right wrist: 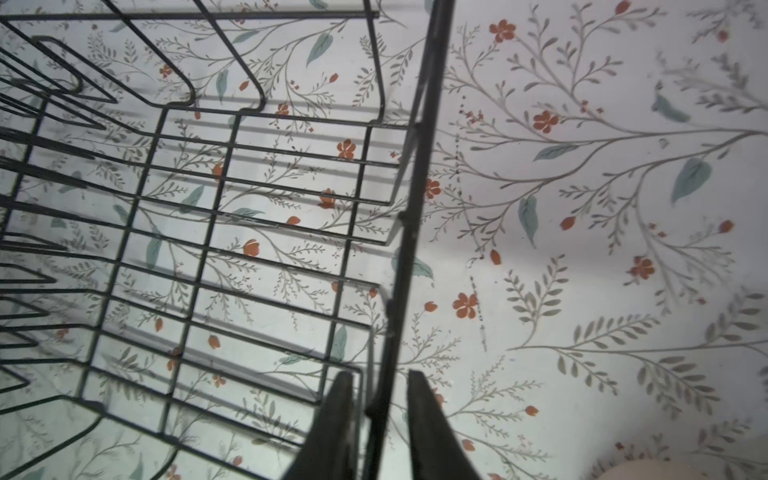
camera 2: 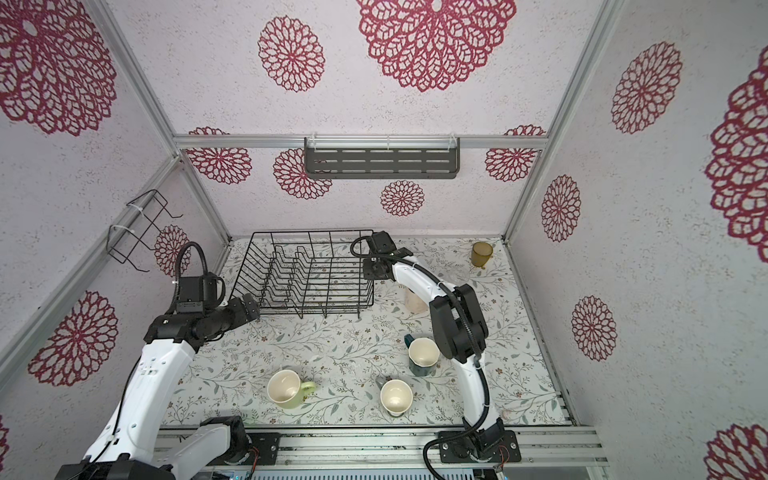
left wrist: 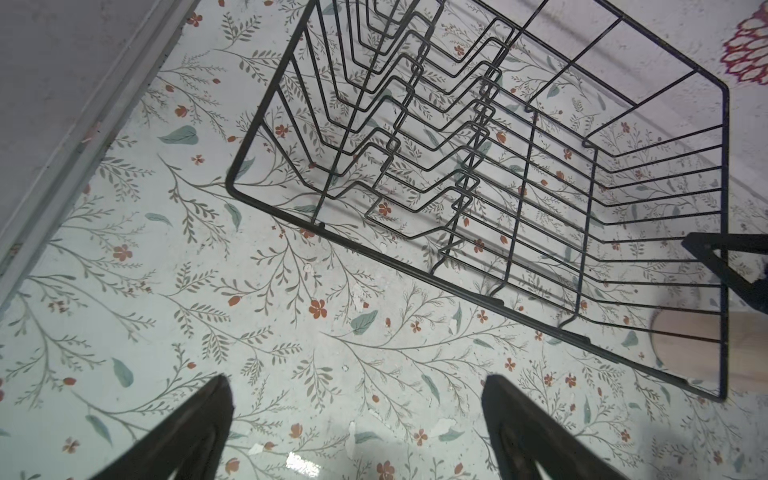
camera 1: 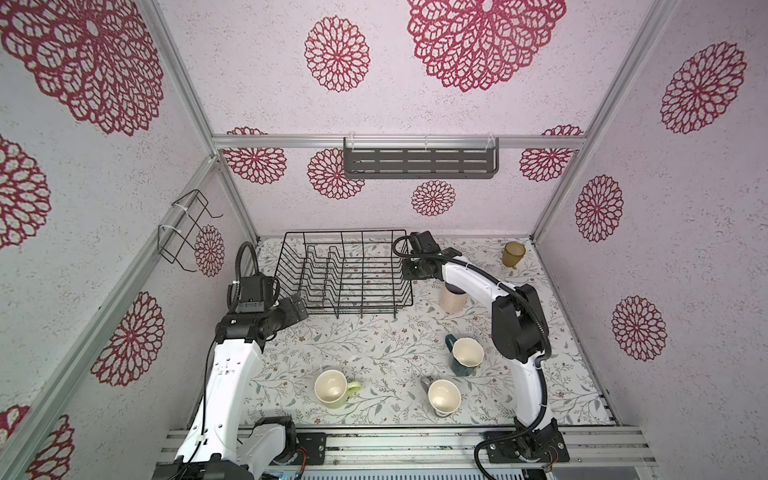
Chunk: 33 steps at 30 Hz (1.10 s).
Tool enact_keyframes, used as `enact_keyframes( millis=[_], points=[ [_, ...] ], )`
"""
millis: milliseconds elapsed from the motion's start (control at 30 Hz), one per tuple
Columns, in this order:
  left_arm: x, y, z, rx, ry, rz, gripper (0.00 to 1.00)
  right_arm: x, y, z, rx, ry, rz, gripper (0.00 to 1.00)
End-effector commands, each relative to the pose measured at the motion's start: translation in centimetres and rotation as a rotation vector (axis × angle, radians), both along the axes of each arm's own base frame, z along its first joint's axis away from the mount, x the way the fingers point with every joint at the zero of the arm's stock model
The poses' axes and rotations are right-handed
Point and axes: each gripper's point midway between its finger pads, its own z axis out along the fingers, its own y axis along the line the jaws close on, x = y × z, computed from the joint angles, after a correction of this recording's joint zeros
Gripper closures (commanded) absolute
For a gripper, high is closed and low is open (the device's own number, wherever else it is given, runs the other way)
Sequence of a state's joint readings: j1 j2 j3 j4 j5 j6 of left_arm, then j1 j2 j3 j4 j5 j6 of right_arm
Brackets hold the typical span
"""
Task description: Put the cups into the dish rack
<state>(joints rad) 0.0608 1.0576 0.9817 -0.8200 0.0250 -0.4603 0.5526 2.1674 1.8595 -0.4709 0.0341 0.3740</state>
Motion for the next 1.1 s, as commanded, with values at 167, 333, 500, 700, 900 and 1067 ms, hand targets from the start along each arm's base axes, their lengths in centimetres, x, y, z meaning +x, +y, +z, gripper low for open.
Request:
enact_keyframes(
  millis=[167,333,500,700,900,1067],
  points=[
    [0.5,-0.6,0.1,-0.069,-0.024,-0.022,0.02,3.0,-3.3,2.5,-0.154,-0.109,-0.152,0.92],
    [0.6,-1.1,0.2,-0.097,-0.038,-0.034,0.02,3.4,-4.9,3.3,-0.175,-0.13,-0.189,0.97],
    [0.4,-1.1,0.1,-0.102,-0.034,-0.031,0.01,4.0,-6.9,3.7,-0.145,-0.118,-0.254,1.0],
    [0.5,-1.3,0.4,-0.113,-0.06,-0.04,0.01,4.7,-9.7,3.9,-0.093,-0.109,-0.343,1.0],
    [0.4,-1.3,0.6,-0.115,-0.068,-0.04,0.01,5.3,-11.7,4.5,-0.061,-0.103,-0.339,1.0],
    [0.5,-1.5,0.5,-0.121,-0.066,-0.047,0.01,5.3,-12.7,4.3,-0.055,-0.068,-0.25,1.0]
  ],
)
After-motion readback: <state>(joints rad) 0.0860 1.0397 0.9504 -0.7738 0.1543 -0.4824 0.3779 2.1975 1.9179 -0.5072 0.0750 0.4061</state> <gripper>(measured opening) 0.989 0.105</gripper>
